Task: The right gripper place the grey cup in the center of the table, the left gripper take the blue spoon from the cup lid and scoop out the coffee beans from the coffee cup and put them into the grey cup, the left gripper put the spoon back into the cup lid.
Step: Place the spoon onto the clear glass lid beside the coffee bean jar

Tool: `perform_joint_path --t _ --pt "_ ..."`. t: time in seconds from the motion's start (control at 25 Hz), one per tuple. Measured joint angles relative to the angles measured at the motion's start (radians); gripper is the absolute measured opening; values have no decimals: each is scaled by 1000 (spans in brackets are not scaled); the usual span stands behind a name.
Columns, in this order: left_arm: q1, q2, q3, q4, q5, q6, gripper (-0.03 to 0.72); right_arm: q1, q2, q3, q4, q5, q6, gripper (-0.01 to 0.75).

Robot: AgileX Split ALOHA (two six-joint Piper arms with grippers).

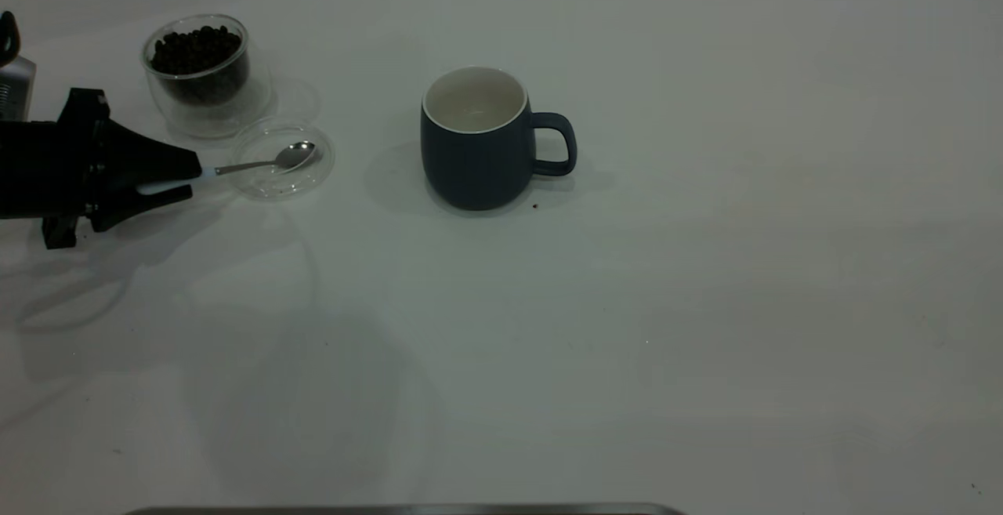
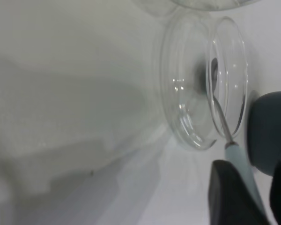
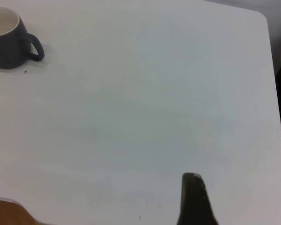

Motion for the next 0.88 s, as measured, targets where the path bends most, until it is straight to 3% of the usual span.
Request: perform_joint_path --t 0.32,0.64,0.88 --pt "0 0 -1 0 -17 34 536 0 0 0 0 0 0 459" --pt "0 -28 -12 28 -106 78 561 0 0 0 0 0 0 459" --pt "0 -221 -24 247 -238 -26 563 0 0 0 0 0 0 459"
